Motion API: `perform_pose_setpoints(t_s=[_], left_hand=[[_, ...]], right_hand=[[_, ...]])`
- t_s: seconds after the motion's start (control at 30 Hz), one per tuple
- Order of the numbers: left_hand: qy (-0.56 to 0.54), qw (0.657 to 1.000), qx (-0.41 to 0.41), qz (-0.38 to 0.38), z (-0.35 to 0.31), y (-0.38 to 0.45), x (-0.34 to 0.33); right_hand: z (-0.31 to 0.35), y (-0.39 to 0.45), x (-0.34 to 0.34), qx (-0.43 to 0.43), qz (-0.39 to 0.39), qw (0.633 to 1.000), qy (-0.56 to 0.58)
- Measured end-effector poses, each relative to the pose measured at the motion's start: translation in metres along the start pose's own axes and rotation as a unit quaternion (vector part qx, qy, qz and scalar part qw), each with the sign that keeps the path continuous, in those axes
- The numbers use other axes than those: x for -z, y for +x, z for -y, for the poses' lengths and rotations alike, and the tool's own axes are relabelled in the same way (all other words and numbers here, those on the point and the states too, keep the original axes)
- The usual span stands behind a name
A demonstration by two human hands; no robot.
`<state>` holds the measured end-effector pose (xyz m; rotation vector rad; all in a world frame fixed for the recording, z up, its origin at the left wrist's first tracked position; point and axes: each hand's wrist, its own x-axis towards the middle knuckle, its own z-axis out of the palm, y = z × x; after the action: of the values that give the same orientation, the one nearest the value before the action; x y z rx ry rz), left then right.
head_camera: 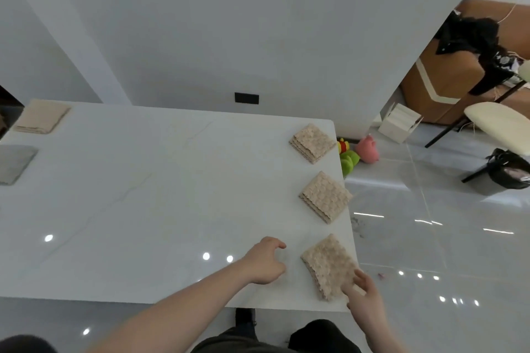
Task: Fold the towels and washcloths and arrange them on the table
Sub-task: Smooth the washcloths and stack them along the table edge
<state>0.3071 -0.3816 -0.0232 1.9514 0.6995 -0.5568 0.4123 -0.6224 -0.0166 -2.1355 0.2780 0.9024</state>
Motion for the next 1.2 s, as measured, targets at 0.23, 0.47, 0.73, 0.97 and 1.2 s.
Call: perform_pose_setpoints(t_s=[0.23,0.47,0.73,0.97,1.2], left_hand=[[-0.037,0.998,0.046,0.005,-0.055,0.061,-0.044],[-0.177,0.972,0.151,0.015,-0.067,0.065,-0.088],[-0.247,0.946,0.208,-0.037,-0.055,0.044,-0.134],[-0.248,0.946,0.183,-0.097,-0.069,0.030,-0.140],[-0.223,0.966,0.107,-0.071,-0.087,0.042,-0.131]], right_hand=[[-0.015,0.068,0.016,-0.147,0.038,0.988,0.015],[0.011,0.085,0.053,-0.130,0.171,0.974,-0.069],[0.032,0.129,0.080,-0.042,0.253,0.956,-0.140],[0.028,0.134,0.090,-0.003,0.263,0.944,-0.200],[-0.001,0.139,0.076,-0.015,0.261,0.954,-0.149]])
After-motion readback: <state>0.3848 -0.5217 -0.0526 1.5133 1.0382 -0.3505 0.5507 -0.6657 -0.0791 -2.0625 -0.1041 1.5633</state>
